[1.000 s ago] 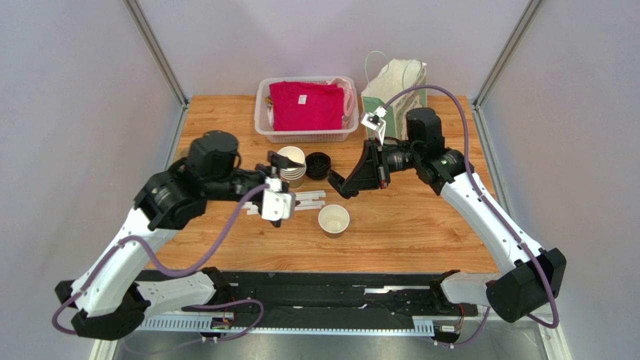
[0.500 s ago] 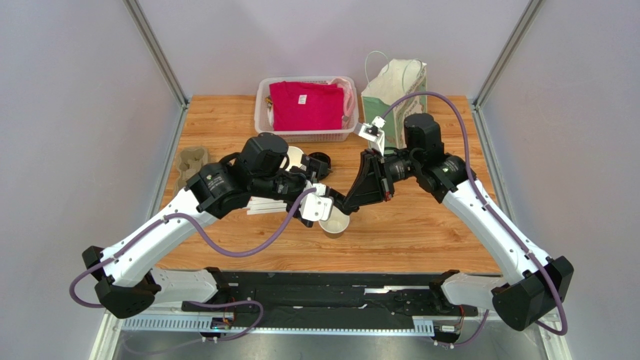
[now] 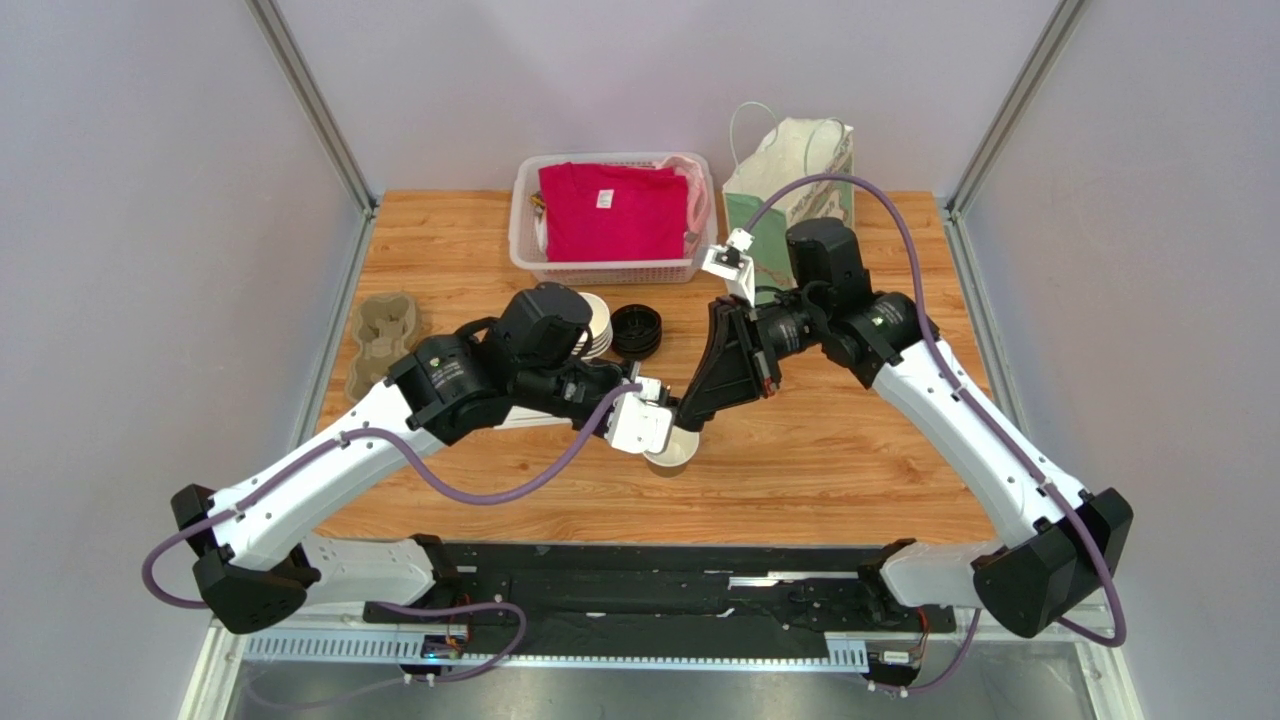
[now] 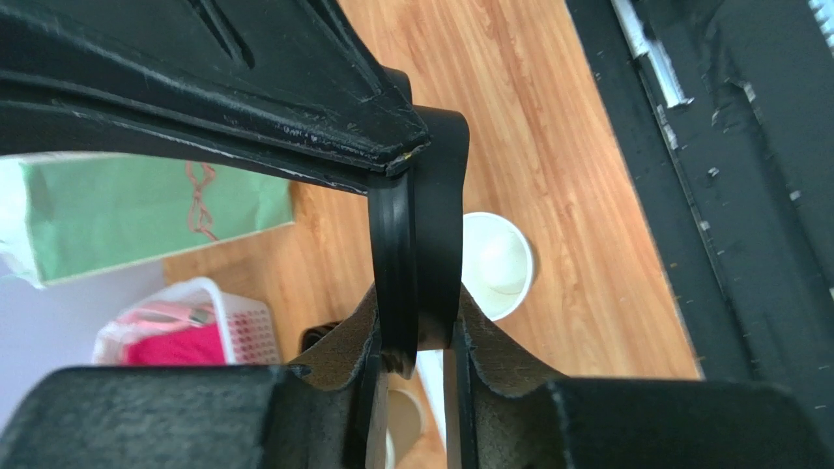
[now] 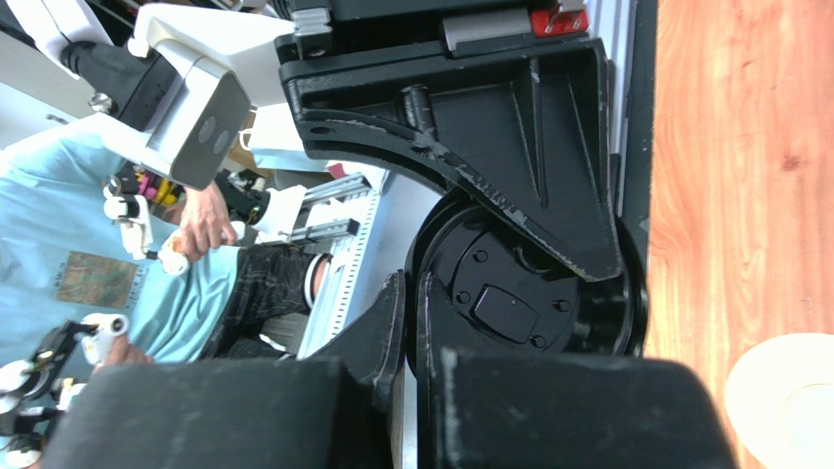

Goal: Pack the takeout coffee

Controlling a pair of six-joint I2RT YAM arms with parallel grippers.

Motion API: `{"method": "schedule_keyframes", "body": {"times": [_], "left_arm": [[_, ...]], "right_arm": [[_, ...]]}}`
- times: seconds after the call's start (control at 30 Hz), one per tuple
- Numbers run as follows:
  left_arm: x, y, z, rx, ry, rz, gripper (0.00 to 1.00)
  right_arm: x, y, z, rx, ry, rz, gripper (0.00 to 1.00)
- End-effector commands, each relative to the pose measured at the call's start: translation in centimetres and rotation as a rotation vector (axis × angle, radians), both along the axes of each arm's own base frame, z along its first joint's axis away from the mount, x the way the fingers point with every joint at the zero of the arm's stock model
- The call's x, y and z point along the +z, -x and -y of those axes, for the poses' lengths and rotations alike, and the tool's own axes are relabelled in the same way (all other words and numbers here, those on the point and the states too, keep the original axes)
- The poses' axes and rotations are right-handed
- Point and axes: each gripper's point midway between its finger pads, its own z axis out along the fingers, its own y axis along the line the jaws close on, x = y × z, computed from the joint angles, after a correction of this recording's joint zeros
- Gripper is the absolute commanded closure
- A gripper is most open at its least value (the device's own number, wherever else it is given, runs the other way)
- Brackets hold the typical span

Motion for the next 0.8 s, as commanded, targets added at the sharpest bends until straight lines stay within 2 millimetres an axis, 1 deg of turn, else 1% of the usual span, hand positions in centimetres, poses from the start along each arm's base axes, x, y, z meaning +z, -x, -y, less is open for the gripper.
{"method": "schedule_keyframes", "body": {"times": [0.0,0.03,0.07,0.1,0.13,0.17,0.2,0.23,0.27,0.3,0.33,0.37,0.4,0.43,0.47,0.5,0.53,0.57,0.6,0.63,0.67,0.7,0.77], "left_arm": [[0.9,1.4,0.8,0.038,0.062,-0.167,0.99],[0.9,1.9,0.9,0.067,0.074,-0.271,0.99],[1.3,0.8,0.6,0.119,0.099,-0.324,1.00],[1.4,0.6,0.5,0.146,0.116,-0.388,1.00],[1.6,1.0,0.5,0.180,0.134,-0.541,1.00],[1.8,0.5,0.5,0.202,0.158,-0.604,1.00],[1.8,-0.8,-0.1,0.264,0.184,-0.685,1.00],[2.2,-0.4,-0.2,0.250,0.202,-0.766,1.00],[1.9,-0.6,0.0,0.295,0.221,-0.883,1.00],[2.0,-1.2,-0.4,0.333,0.251,-0.940,1.00],[2.0,-1.0,-0.4,0.326,0.263,-0.995,1.00],[1.3,-1.1,-0.1,0.361,0.281,-1.090,1.00],[1.1,-1.1,-0.1,0.365,0.291,-1.121,1.00],[0.8,-0.9,-0.2,0.368,0.292,-1.167,1.00],[0.0,-1.0,0.0,0.384,0.298,-1.226,1.00],[-0.3,-1.0,0.1,0.390,0.299,-1.264,1.00],[-0.2,-1.4,0.3,0.378,0.327,-1.267,1.00],[-1.3,-1.2,0.2,0.391,0.316,-1.307,1.00],[-1.5,-1.3,0.4,0.417,0.317,-1.369,1.00],[-1.1,-1.8,0.5,0.403,0.357,-1.361,1.00],[-2.2,-1.9,0.3,0.430,0.354,-1.408,1.00],[-2.3,-2.1,0.3,0.454,0.360,-1.462,1.00],[-2.9,-2.8,-0.1,0.479,0.385,-1.478,1.00]], "right_arm": [[1.7,-4.1,-0.1,-0.173,0.016,0.163,0.79],[1.9,-5.3,0.3,-0.219,0.027,0.177,0.69],[3.0,-6.7,0.7,-0.270,0.030,0.194,0.57],[3.1,-9.2,1.7,-0.382,0.059,0.214,0.40],[3.6,-10.4,2.2,-0.443,0.073,0.227,0.32],[3.7,-11.5,2.8,-0.498,0.088,0.252,0.25],[4.1,-13.1,3.7,-0.605,0.119,0.307,0.23],[4.1,-13.5,4.2,-0.640,0.133,0.374,0.23],[4.2,-14.0,4.5,-0.684,0.145,0.414,0.22],[3.7,-15.1,5.7,-0.791,0.191,0.460,0.21],[3.7,-15.7,6.4,-0.843,0.212,0.483,0.19],[3.3,-15.9,7.0,-0.861,0.244,0.529,0.19],[3.3,-16.0,7.8,-0.900,0.273,0.553,0.20],[3.0,-15.9,8.1,-0.904,0.293,0.557,0.22],[2.4,-15.4,8.4,-0.885,0.318,0.566,0.25],[2.1,-14.9,8.3,-0.869,0.328,0.569,0.33],[1.1,-14.3,8.4,-0.851,0.358,0.555,0.36],[0.6,-13.9,8.3,-0.839,0.378,0.556,0.39],[-0.1,-13.4,7.6,-0.813,0.397,0.570,0.44],[-1.0,-13.0,7.4,-0.794,0.420,0.559,0.45],[-1.5,-12.7,7.1,-0.782,0.431,0.557,0.46],[-1.8,-11.9,6.2,-0.746,0.431,0.557,0.47],[-2.7,-11.3,5.5,-0.713,0.447,0.559,0.47]]}}
